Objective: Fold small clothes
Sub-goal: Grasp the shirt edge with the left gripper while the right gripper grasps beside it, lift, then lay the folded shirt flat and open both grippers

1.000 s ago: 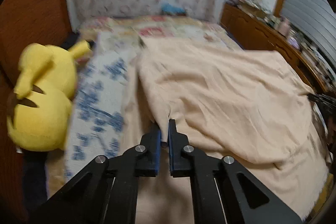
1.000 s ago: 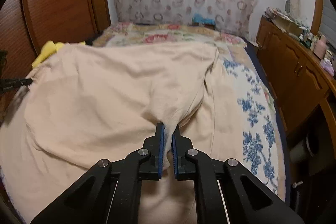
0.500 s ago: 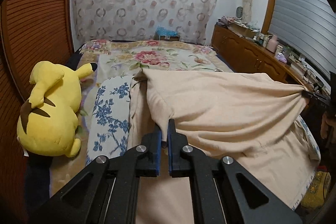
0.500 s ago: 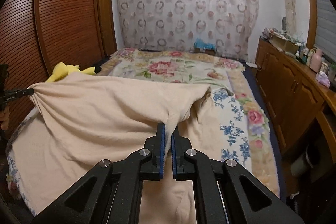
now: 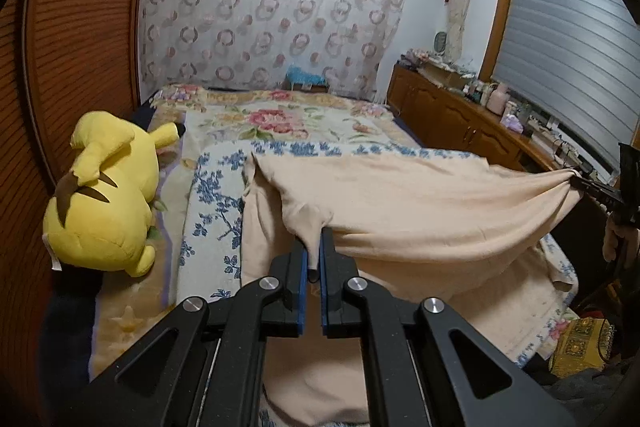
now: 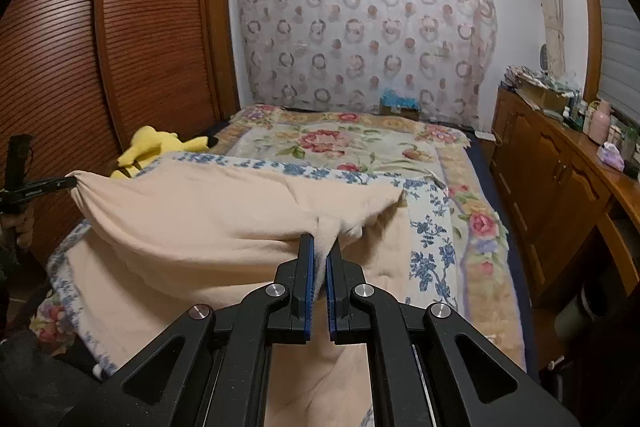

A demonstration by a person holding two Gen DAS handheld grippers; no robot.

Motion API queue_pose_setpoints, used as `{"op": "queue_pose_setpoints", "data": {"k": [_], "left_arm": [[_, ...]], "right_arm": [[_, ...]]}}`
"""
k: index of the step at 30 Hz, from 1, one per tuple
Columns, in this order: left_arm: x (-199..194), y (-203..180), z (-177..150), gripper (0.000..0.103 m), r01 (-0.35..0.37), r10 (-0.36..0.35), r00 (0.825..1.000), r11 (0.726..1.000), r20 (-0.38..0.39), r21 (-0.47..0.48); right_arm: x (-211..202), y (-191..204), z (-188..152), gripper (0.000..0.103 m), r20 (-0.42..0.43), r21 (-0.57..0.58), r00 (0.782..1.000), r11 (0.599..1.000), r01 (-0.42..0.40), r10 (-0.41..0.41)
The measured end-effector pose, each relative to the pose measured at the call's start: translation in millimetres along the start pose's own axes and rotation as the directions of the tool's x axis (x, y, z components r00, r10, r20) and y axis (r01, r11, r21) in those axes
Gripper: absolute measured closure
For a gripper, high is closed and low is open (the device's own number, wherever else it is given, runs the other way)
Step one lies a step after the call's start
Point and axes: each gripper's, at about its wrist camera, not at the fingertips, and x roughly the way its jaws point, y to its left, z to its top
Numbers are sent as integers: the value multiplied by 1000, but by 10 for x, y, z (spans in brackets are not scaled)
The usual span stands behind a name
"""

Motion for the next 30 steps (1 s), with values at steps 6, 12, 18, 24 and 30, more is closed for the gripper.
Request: {"op": "queue_pose_setpoints", "data": {"k": [6, 12, 18, 24, 30], "left_arm": [[-287, -40, -66, 97, -19, 19, 1000, 1000, 5, 18], [12, 22, -373, 97, -38, 39, 994, 999, -107, 14], [136, -54, -579, 97, -48, 53, 985, 998, -163, 37], [58, -71, -580, 90, -94, 100, 985, 995, -142, 43], [35, -91, -547, 78, -121, 128, 985, 991, -120, 64]], "right_arm": [[-281, 54, -66, 98, -9, -42, 1000, 999, 2, -2], [-133, -16, -383, 98, -100, -23, 995, 1000, -5, 3], [123, -19, -622, 98, -177, -3, 984, 1000, 15, -15], [275, 7, -475, 92, -185, -28, 982, 999, 43, -48], [226, 126, -377, 76, -142, -66, 987, 996, 60, -69]]}}
